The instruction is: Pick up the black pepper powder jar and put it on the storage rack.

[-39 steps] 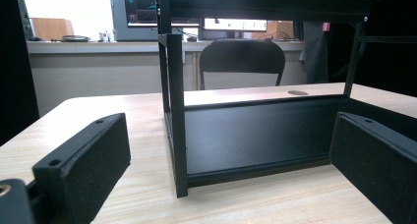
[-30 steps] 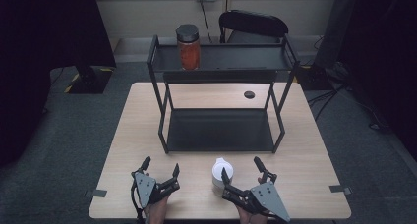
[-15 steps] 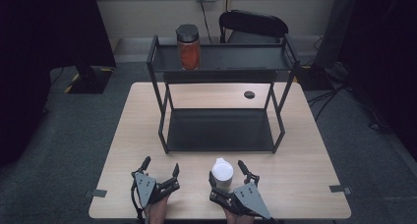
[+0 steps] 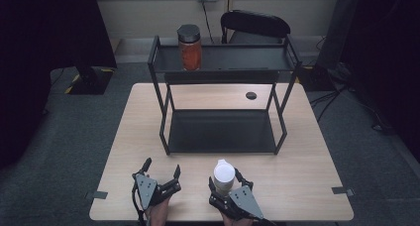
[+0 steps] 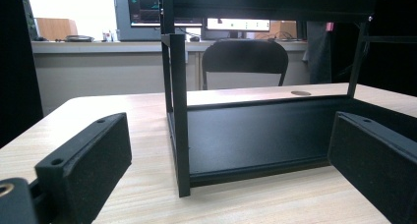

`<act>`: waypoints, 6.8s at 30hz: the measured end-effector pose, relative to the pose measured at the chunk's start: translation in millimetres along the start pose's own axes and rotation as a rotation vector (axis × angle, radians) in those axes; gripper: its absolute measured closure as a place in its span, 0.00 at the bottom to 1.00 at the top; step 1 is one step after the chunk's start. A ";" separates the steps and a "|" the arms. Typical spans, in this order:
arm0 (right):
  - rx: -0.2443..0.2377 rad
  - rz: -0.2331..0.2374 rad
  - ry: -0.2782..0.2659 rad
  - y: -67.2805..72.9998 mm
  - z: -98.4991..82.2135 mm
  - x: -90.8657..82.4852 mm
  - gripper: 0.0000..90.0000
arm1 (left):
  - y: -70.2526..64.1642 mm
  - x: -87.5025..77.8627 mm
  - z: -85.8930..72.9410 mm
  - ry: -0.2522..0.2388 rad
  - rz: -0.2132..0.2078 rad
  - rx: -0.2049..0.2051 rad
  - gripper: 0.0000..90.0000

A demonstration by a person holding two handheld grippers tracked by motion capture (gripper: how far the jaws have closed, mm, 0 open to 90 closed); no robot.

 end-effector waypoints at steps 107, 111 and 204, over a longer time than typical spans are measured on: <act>-0.103 0.117 -0.117 -70.0 164.2 38.3 0.34 | -0.2 0.0 0.2 0.001 0.002 0.001 0.03; -0.099 0.121 -0.121 -75.6 175.6 42.1 0.34 | -0.3 0.0 0.2 0.001 0.002 0.001 0.03; -0.001 -0.065 -0.112 -81.2 307.1 175.1 0.34 | -1.1 0.0 0.3 0.002 0.008 0.002 0.03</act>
Point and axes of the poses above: each handheld gripper's, and its own axes: x roughly forward along the jaws, z roughly out of its top, y roughly to its left, the point moved 3 cm from there along x, roughly forward along the jaws
